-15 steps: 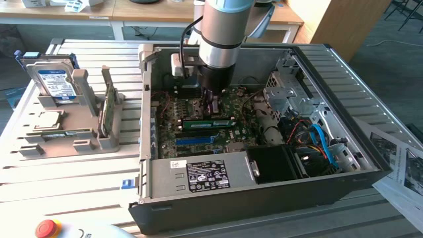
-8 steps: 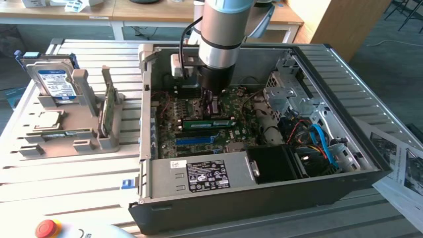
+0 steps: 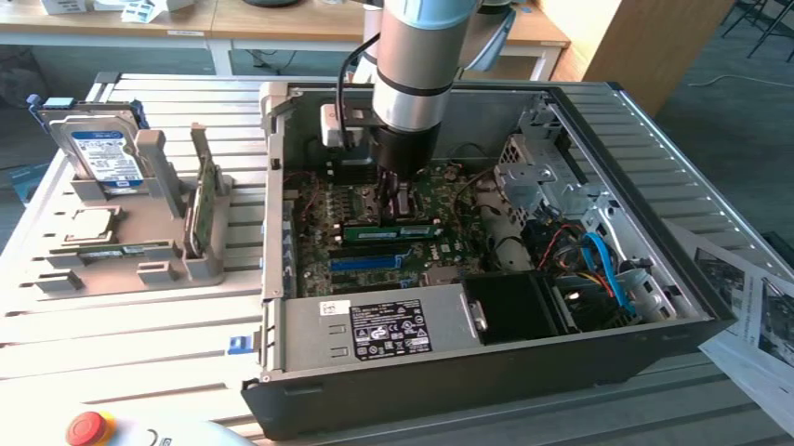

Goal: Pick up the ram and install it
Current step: 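Press down the ram until it locks into place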

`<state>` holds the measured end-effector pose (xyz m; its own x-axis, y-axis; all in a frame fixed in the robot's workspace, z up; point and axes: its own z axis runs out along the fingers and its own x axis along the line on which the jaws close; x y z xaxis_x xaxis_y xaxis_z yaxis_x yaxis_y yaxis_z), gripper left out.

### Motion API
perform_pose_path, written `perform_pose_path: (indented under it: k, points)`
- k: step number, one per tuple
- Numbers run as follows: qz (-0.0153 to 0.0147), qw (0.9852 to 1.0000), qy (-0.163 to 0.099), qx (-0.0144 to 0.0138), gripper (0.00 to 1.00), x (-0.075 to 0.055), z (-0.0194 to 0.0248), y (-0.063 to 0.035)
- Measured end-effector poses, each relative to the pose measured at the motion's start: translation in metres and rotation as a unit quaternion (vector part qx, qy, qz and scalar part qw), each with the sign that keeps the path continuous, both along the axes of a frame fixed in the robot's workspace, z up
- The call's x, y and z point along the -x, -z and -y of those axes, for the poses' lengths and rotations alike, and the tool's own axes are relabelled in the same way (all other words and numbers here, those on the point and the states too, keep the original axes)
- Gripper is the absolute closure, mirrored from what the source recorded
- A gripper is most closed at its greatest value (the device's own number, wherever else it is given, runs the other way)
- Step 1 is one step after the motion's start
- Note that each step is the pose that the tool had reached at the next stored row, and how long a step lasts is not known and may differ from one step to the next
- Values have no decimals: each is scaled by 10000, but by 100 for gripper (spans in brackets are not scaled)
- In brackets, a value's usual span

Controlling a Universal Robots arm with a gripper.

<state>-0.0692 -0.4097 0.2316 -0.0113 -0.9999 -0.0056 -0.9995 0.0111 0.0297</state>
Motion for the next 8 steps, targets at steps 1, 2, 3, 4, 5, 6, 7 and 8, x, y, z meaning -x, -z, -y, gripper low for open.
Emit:
perform_pose_path:
  k: [1,2,3,4,5,6,7,8]
  points:
    - [0,10000,0,0,89,0,0,0]
    - [0,10000,0,-1,89,0,0,1]
    - [0,10000,0,0,89,0,0,2]
    - [1,10000,0,-2,89,0,-1,6]
    - [1,10000,0,-2,89,-1,-1,10]
    - [1,10000,0,-1,89,0,-1,14]
    - [0,10000,0,-1,89,0,0,18]
    - [0,10000,0,-1,89,0,0,20]
